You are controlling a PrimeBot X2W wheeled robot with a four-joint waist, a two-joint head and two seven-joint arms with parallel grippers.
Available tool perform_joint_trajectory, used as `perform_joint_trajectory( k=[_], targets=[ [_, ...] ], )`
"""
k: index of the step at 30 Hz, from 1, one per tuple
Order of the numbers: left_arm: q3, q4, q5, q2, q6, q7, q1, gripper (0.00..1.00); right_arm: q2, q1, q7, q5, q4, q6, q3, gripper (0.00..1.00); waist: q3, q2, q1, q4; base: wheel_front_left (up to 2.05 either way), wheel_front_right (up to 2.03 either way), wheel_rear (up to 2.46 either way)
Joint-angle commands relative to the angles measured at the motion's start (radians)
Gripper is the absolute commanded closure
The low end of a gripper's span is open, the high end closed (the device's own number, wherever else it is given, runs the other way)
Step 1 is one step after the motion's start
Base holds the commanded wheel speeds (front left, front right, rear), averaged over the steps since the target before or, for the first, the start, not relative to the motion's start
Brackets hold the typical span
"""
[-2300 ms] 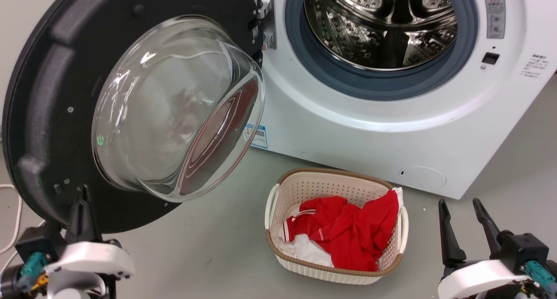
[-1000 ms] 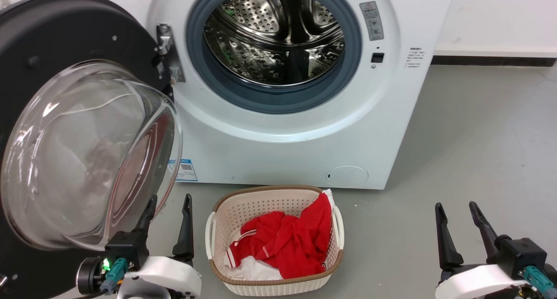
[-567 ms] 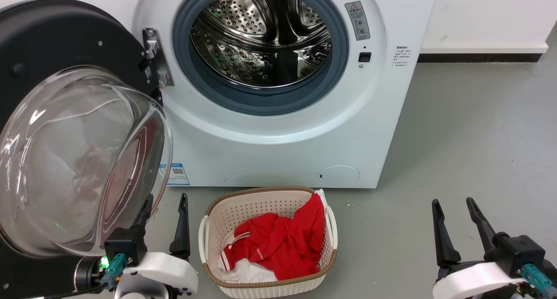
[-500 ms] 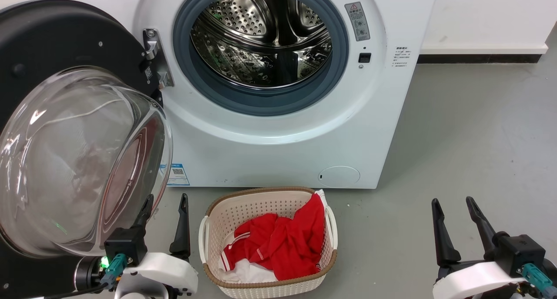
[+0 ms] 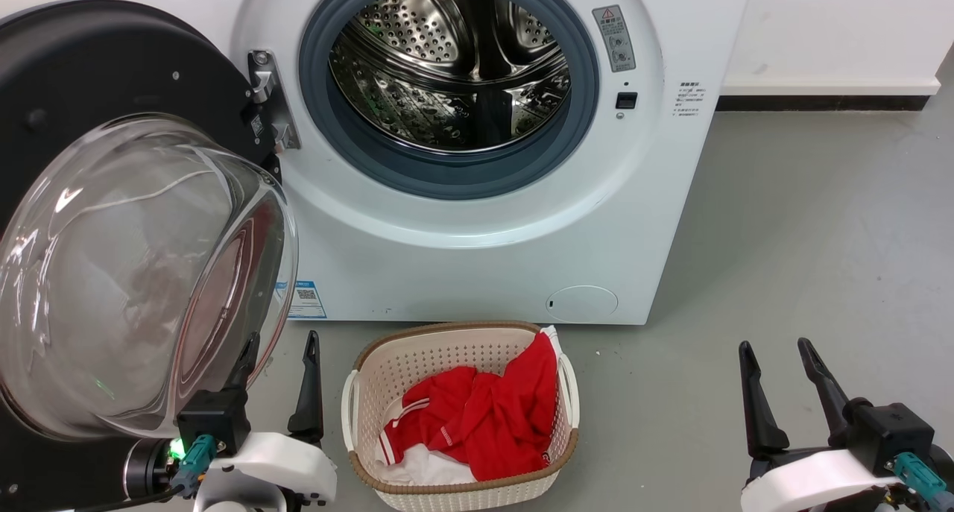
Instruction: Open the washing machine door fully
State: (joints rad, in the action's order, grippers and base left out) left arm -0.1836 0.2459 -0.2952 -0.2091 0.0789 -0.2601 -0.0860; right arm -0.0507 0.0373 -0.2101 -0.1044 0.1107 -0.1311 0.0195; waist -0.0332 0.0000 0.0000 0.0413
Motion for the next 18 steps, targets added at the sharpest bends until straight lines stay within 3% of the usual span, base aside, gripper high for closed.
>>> perform_joint_trajectory(
  k=[1, 15, 16, 18],
  targets=[
    [0.004, -0.004, 0.003, 0.002, -0.003, -0.007, 0.007, 0.00, 0.001, 0.004, 0.001, -0.001, -0.002, 0.001, -0.001, 0.00, 0.000, 0.0000, 0.0000, 0.000, 0.00, 0.00, 0.00],
    [0.015, -0.016, 0.017, 0.012, -0.003, -0.005, 0.018, 0.00, 0.001, 0.008, 0.004, -0.001, -0.006, 0.001, 0.000, 0.00, 0.004, 0.0000, 0.0000, 0.000, 0.00, 0.00, 0.00],
    [0.013, -0.011, 0.011, 0.012, -0.001, -0.002, 0.011, 1.00, 0.000, 0.004, 0.000, -0.001, 0.001, 0.000, 0.000, 1.00, 0.004, 0.0000, 0.0000, 0.000, 0.00, 0.00, 0.00],
    [0.011, 0.007, 0.007, 0.016, -0.001, 0.000, 0.023, 1.00, 0.000, 0.011, 0.002, -0.004, 0.020, 0.000, 0.000, 1.00, 0.004, 0.0000, 0.0000, 0.000, 0.00, 0.00, 0.00]
  ],
)
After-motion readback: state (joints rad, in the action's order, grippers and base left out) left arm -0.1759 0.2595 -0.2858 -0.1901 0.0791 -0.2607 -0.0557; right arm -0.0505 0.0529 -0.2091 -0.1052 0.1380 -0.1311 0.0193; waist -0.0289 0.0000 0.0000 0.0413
